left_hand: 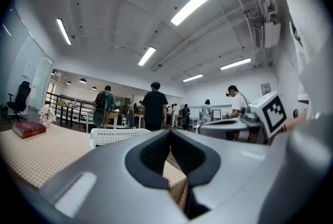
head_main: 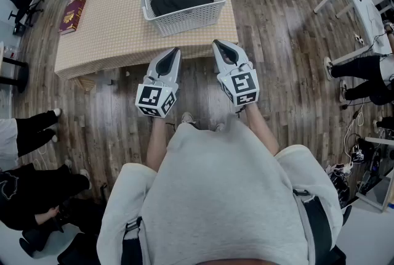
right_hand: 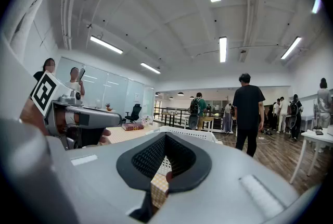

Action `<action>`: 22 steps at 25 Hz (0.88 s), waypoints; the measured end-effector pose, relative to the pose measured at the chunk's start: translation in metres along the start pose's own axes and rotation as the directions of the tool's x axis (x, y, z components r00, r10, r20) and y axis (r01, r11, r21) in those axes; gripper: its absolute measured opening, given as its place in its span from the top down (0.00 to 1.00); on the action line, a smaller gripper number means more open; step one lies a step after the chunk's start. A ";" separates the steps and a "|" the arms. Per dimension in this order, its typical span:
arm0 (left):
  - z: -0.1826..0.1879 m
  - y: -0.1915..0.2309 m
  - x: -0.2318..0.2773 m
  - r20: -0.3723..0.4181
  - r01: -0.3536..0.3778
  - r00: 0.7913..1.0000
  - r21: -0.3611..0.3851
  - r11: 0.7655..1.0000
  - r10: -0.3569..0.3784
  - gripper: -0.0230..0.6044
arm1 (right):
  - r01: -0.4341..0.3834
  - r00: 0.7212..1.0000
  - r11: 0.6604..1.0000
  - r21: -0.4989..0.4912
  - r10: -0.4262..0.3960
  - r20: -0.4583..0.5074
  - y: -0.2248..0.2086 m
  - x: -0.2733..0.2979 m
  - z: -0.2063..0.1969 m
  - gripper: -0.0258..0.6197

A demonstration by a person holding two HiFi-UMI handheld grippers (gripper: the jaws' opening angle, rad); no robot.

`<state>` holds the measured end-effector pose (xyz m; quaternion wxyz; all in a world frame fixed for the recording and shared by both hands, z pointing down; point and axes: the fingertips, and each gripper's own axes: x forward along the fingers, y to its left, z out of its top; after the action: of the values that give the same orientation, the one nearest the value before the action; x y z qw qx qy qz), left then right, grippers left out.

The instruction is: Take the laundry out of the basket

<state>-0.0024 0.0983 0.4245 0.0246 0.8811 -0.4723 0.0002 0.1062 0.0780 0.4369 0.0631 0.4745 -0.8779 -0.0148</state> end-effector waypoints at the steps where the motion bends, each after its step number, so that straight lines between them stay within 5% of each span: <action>1: 0.000 -0.001 0.000 -0.001 0.001 1.000 0.002 1.000 -0.001 0.95 | 0.001 1.000 1.000 0.000 -0.001 0.001 -0.001 -0.001 0.000 0.96; 13: 0.003 -0.014 0.002 -0.007 -0.011 1.000 0.007 1.000 0.011 0.95 | -0.005 0.999 1.000 -0.002 0.005 0.036 -0.009 -0.014 0.006 0.96; 22: -0.005 -0.039 -0.013 -0.014 -0.088 0.996 0.006 0.996 0.088 0.95 | -0.039 0.998 0.999 -0.004 0.039 0.051 -0.017 -0.039 -0.002 0.96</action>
<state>0.0228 0.1307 0.4272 0.0256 0.8596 -0.5102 0.0088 0.1419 0.1010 0.4339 0.0417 0.4568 -0.8882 -0.0268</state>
